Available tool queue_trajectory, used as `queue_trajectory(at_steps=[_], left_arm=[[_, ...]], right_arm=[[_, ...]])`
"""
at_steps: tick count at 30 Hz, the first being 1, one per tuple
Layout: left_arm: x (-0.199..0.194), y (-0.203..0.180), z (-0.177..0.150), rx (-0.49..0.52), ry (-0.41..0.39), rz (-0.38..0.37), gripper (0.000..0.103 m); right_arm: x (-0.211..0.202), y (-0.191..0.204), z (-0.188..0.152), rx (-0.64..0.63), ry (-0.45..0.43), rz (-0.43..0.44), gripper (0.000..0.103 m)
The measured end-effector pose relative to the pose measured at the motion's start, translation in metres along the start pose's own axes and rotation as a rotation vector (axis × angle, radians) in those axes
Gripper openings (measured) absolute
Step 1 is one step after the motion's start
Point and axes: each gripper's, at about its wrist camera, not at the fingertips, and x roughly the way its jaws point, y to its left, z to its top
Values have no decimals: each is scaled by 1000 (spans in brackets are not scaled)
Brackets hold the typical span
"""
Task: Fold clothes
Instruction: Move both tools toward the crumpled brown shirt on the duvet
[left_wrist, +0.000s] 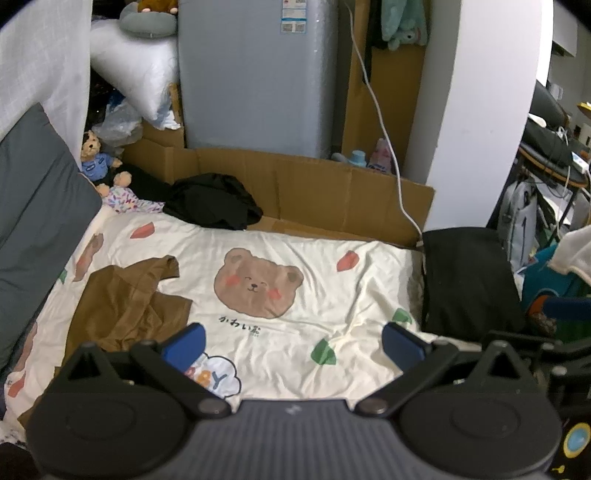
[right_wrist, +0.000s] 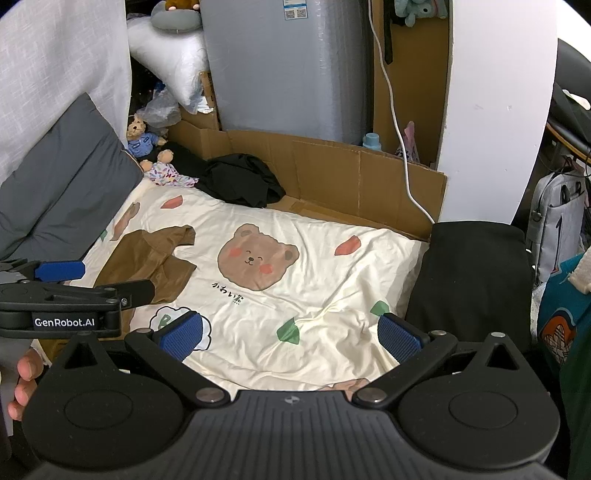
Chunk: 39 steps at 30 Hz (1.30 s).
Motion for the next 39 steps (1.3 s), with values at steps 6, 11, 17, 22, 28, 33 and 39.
queue_trajectory(at_steps=[6, 11, 17, 22, 28, 33, 39], left_arm=[[-1, 3, 2, -11, 3, -4, 103], [-2, 2, 4, -9, 2, 9, 103], [-2, 1, 1, -12, 11, 37, 103], [-4, 5, 0, -23, 13, 44, 103], [-10, 14, -3, -41, -12, 68, 103], [-11, 18, -5, -49, -7, 77, 103], [-9, 29, -2, -51, 2, 90, 103]], right_arm=[[1, 0, 0, 4, 6, 6, 103], [-1, 0, 0, -4, 2, 10, 103], [2, 5, 0, -16, 5, 35, 103], [6, 8, 2, -15, 11, 42, 103], [7, 19, 2, -37, 17, 73, 103], [11, 33, 6, -56, 10, 93, 103], [14, 41, 14, -67, 3, 110, 103]])
